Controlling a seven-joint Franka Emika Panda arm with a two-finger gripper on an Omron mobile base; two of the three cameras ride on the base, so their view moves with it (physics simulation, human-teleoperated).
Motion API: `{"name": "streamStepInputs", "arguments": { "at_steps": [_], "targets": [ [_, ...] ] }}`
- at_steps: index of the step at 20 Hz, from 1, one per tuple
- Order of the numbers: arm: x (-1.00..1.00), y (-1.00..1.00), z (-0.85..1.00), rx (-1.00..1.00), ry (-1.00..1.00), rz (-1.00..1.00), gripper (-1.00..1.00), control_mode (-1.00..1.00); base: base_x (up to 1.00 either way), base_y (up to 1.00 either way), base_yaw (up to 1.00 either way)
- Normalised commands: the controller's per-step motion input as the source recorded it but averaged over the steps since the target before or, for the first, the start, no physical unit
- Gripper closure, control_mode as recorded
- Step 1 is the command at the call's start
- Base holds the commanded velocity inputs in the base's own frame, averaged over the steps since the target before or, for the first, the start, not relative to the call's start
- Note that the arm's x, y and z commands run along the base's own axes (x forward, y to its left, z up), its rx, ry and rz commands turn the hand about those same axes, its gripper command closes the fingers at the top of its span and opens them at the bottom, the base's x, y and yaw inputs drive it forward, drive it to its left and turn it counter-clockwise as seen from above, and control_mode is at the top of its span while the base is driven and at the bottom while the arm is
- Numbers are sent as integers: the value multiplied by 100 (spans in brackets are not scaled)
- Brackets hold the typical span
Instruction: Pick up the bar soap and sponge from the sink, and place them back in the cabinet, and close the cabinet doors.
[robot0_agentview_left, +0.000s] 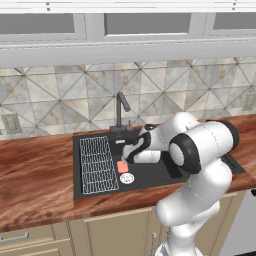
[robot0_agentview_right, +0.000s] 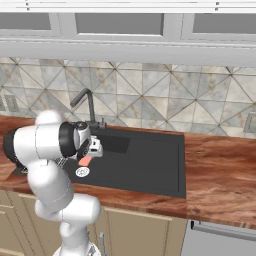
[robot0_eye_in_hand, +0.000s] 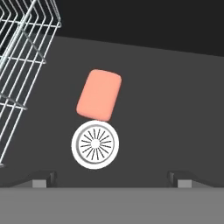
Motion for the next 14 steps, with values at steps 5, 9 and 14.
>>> {"name": "streamStepInputs", "arguments": {
  "at_steps": [5,9,14],
  "targets": [
    [38,11,-29,0,0,2,-100,-100,0,0,0],
    [33,8,-32,0,0,3,-100,-100,0,0,0],
    [32,9,-24,0,0,2,-100,-100,0,0,0]
  ]
}}
